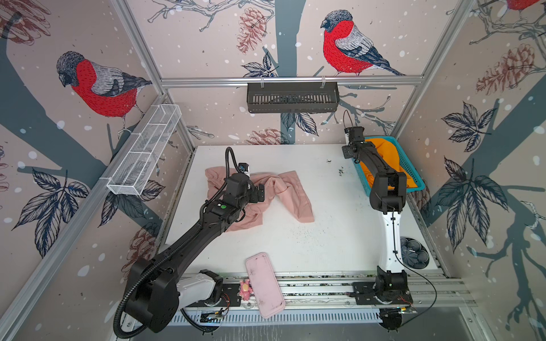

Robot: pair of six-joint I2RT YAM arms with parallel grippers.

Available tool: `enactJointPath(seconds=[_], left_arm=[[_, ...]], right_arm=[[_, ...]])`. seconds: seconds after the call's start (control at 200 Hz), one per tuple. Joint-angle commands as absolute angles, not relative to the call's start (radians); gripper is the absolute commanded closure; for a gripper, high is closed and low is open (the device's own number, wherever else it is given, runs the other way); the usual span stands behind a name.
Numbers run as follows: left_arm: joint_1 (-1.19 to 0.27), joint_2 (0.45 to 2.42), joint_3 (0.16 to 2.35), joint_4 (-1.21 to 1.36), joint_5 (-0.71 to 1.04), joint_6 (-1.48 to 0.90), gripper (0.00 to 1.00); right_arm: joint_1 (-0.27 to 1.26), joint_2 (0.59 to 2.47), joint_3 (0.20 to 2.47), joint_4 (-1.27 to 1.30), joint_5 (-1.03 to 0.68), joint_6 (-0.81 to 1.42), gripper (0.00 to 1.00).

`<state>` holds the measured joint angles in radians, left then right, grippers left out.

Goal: Fold and stack the shorts
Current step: 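Smooth the shorts with the left gripper while the right gripper pushes the basket away, then reach the right gripper across and grasp the shorts' elastic waistband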

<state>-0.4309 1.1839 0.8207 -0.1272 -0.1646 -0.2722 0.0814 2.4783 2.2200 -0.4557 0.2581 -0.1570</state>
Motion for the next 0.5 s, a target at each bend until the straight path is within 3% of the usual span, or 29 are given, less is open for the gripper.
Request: enactJointPath(seconds=[0.0,0.11,0.215,0.3,0.415,0.495], left_arm=[[-0.428,1.163,0.803,-0.161,-0.216,-0.323,0.02],[-0.413,1.152,0.786,-0.17,-0.208,-0.352,0.02],[-0.39,1.136,0.769,-0.177,-0.198,-0.375,0.02],[-0.353,1.109,0.766,-0.193,-0.187,-0.391,0.02],[-0.25,1.055,0.771,-0.216,-0.128,-0.42,0.02],[-0.141,1.024,0.788,-0.233,-0.057,-0.436,0.02]], right_arm=[[0.08,2.486,2.233,-0.394,0.29,-0.117,0.7],[0.078,2.487,2.244,-0.365,0.283,-0.106,0.42],[0.089,2.426,2.237,-0.394,0.213,-0.1,0.34],[0.109,2.286,2.104,-0.351,0.187,-0.107,0.24],[0.163,2.027,1.819,-0.245,0.145,-0.128,0.2],[0.242,1.853,1.614,-0.19,0.017,-0.138,0.23]])
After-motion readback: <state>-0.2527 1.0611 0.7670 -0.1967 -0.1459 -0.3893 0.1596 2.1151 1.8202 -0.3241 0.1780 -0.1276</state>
